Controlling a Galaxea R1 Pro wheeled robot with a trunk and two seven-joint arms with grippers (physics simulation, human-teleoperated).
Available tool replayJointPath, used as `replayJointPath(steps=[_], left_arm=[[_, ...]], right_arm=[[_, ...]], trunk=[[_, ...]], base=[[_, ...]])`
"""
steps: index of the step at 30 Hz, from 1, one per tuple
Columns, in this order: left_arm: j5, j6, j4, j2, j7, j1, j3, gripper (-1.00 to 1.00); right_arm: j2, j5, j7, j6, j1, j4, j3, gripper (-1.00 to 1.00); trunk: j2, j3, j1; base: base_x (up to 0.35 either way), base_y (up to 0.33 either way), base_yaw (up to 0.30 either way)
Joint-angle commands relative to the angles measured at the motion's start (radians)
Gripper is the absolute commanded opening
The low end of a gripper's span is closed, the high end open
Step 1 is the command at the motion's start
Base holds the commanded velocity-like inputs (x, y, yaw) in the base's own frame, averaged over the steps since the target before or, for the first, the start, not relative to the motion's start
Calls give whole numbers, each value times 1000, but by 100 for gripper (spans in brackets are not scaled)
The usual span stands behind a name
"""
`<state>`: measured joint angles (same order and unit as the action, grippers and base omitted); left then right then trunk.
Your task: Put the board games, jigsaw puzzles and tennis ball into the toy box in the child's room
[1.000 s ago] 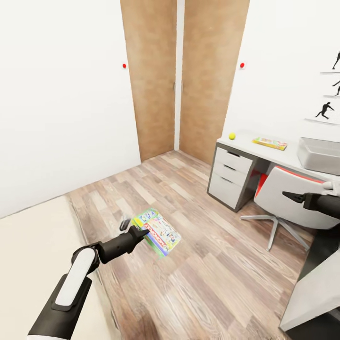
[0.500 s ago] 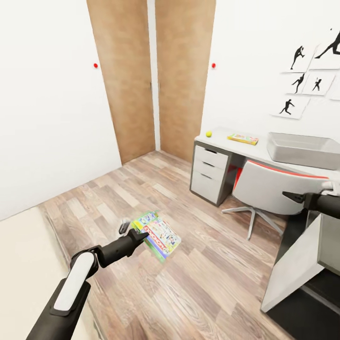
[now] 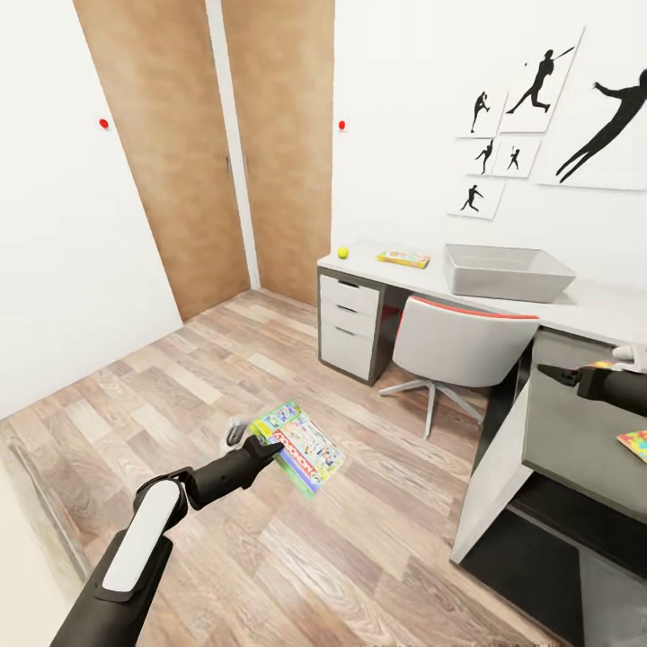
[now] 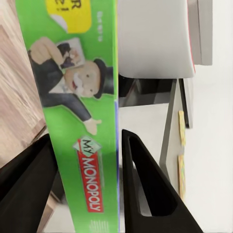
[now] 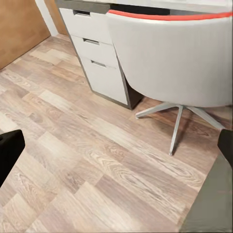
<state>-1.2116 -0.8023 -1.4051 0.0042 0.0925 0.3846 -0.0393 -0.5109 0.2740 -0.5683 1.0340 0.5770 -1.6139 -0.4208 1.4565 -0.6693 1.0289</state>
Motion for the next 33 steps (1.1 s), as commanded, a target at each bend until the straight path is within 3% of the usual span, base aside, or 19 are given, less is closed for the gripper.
replayJointPath(steps=[1, 7, 26, 33], left_arm=[[-15, -1, -2, 0, 10, 0, -1, -100], [-17, -3, -2, 0, 9, 0, 1, -100], [-17, -4, -2, 0, 9, 0, 1, -100], [-17, -5, -3, 1, -4, 0, 1, -100]], right_arm=[[0, -6, -8, 5, 1, 0, -1, 100], [0, -6, -11, 3, 1, 0, -3, 100], [-1, -6, -15, -12, 1, 0, -4, 100], [0, -6, -15, -13, 0, 0, -4, 100]], trunk=[[1, -1, 0], [1, -1, 0], [1, -1, 0], [1, -1, 0]], base=[[0, -30, -296], [2, -9, -149], [57, -54, -5], [223, -69, 0]])
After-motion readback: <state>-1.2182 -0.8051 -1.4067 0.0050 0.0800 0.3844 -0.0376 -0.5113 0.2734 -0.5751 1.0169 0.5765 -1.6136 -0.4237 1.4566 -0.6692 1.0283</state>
